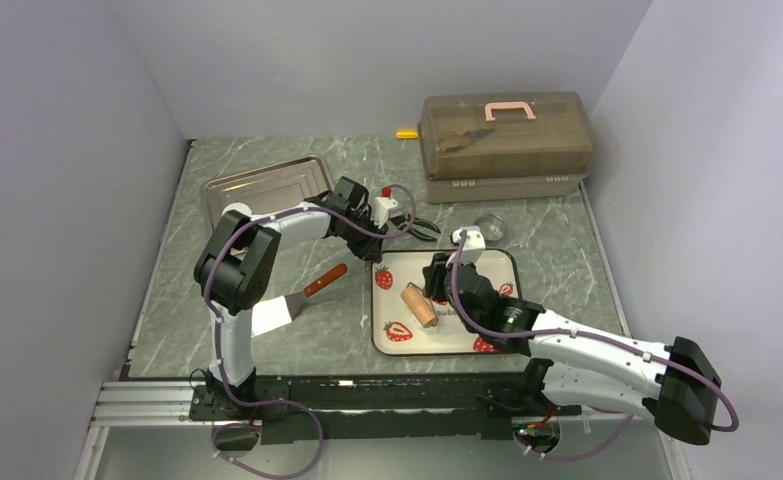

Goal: Roll out the dumpling wrappers from the dough

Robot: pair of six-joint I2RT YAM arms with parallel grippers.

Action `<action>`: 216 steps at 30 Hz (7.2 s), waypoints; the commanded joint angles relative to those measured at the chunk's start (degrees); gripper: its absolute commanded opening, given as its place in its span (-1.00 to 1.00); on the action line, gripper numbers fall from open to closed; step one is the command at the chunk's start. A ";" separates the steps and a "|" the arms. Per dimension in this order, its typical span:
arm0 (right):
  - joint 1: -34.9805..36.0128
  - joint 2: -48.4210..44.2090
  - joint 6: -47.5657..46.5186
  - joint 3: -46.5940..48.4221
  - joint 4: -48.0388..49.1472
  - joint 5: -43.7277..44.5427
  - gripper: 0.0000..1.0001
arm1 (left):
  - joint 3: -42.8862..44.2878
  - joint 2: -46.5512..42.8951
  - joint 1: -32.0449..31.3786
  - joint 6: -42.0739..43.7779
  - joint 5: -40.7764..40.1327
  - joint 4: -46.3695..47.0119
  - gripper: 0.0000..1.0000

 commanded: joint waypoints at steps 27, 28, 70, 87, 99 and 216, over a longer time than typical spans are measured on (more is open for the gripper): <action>-0.33 3.63 0.52 12.77 -14.75 1.61 -1.00 | -1.26 -0.74 0.36 0.92 -2.38 1.28 -1.00; -0.36 3.63 1.06 11.76 -15.05 1.42 -1.00 | -1.35 -0.73 0.38 0.92 -2.36 1.23 -1.00; 2.80 5.79 14.27 0.92 -19.51 4.58 -1.00 | -1.28 -0.48 0.64 0.89 -2.66 0.97 -1.00; 4.67 -0.10 1.57 8.48 -12.24 0.45 -1.00 | -1.26 -0.61 0.64 0.92 -3.01 1.03 -1.00; 4.67 4.23 -1.16 12.70 -18.03 11.45 -1.00 | -1.63 -0.90 0.65 0.84 -2.93 1.66 -1.00; 0.57 2.78 -20.28 13.81 -10.34 -22.08 -1.00 | -1.20 -0.62 0.69 1.71 -3.53 1.49 -1.00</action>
